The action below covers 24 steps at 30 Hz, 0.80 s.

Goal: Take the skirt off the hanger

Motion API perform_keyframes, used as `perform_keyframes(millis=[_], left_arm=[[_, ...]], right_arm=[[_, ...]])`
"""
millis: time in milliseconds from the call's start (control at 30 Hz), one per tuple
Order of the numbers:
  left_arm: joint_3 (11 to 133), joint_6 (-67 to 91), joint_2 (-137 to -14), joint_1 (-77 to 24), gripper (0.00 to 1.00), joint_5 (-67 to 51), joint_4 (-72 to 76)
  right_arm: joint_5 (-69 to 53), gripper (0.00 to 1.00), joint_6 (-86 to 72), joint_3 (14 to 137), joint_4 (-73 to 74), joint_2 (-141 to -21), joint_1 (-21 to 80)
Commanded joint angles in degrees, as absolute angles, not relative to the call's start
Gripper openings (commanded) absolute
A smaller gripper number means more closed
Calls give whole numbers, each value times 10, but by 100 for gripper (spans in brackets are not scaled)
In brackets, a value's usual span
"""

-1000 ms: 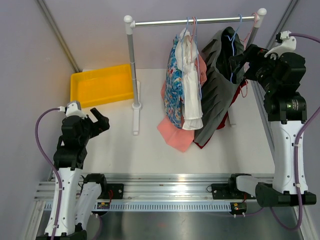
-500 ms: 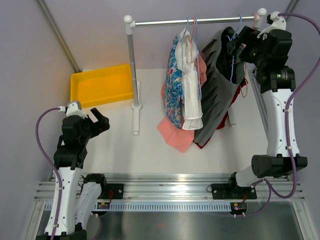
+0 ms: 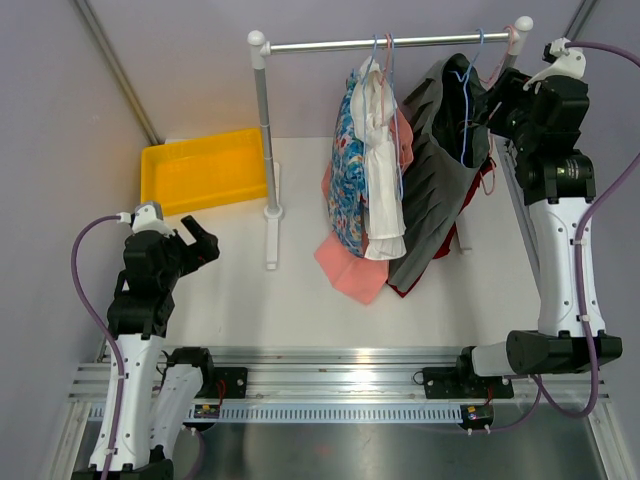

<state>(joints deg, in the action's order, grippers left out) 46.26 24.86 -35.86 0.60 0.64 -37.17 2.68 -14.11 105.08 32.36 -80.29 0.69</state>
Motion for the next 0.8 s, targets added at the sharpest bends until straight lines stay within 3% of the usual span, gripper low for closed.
perform_keyframes(millis=[0, 267, 400, 533, 633, 667, 767], left_arm=[[461, 239, -360, 4, 98, 4, -351], [461, 239, -361, 4, 98, 5, -352], [461, 240, -364, 4, 98, 5, -351], [461, 240, -366, 4, 98, 6, -352], [462, 240, -368, 4, 98, 7, -353], [462, 240, -368, 4, 98, 6, -353], [462, 240, -369, 4, 98, 7, -353]], right_arm=[[51, 65, -127, 1033, 292, -792, 7], [61, 59, -128, 1033, 289, -824, 6], [65, 35, -128, 1041, 292, -847, 7], [65, 30, -127, 1042, 291, -859, 7], [65, 11, -126, 1042, 290, -862, 7], [66, 0, -127, 1043, 291, -862, 7], [62, 0, -127, 1046, 289, -860, 6]])
